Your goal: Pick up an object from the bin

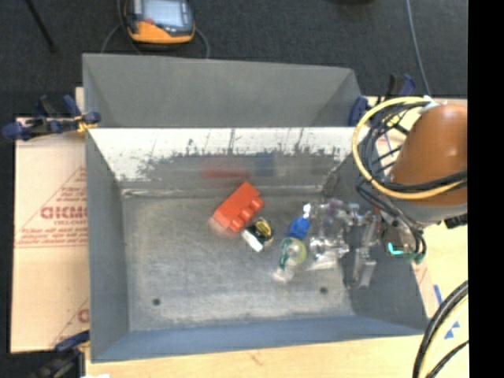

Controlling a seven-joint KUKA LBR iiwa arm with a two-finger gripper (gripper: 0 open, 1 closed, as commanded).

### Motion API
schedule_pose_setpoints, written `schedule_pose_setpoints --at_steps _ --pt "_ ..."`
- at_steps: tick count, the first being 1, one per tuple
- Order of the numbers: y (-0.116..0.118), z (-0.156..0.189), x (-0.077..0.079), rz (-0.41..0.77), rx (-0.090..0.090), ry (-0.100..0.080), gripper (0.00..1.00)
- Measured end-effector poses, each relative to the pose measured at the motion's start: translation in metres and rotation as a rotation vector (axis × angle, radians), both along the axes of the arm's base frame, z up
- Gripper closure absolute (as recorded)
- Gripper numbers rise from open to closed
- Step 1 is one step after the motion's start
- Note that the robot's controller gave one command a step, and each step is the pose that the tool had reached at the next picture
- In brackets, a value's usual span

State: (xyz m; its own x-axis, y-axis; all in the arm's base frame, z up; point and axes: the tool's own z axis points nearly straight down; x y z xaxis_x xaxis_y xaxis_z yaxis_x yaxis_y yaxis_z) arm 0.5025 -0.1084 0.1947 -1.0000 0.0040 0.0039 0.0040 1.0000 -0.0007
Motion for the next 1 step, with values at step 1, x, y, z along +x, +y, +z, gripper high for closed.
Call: schedule_pose_setpoints --at_steps 1 --pt "0.0085 -0.08 0.0367 0.21 0.0 -0.006 0.0"
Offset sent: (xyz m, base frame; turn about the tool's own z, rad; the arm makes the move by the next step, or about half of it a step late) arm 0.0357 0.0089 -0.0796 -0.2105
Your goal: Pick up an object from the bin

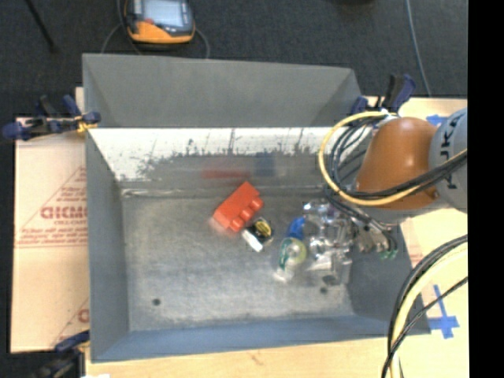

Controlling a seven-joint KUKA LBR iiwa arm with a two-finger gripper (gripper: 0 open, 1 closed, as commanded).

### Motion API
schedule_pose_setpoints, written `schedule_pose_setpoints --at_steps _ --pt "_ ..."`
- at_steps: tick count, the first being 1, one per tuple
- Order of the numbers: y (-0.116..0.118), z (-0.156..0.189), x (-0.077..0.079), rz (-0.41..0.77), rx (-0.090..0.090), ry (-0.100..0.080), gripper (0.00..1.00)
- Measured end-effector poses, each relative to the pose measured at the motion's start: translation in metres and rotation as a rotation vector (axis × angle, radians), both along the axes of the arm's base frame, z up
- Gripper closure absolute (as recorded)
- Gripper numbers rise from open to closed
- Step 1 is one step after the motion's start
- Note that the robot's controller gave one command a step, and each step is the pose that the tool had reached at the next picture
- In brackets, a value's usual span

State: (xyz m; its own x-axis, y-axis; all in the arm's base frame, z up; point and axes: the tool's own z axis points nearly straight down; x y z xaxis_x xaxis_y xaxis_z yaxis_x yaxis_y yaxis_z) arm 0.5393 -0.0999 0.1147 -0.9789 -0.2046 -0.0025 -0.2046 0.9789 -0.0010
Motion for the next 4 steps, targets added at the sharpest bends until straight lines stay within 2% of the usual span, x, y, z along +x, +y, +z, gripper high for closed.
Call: schedule_pose_setpoints --at_steps 1,2,3,4 --pt "0.017 -0.001 0.053 0.226 -0.002 -0.007 0.0" --pt "0.027 -0.046 -0.013 0.256 0.002 0.004 0.0" --pt "0.026 -0.043 -0.01 0.258 -0.002 -0.002 1.0" --pt "-0.007 0.088 0.013 0.19 -0.005 -0.01 1.0"
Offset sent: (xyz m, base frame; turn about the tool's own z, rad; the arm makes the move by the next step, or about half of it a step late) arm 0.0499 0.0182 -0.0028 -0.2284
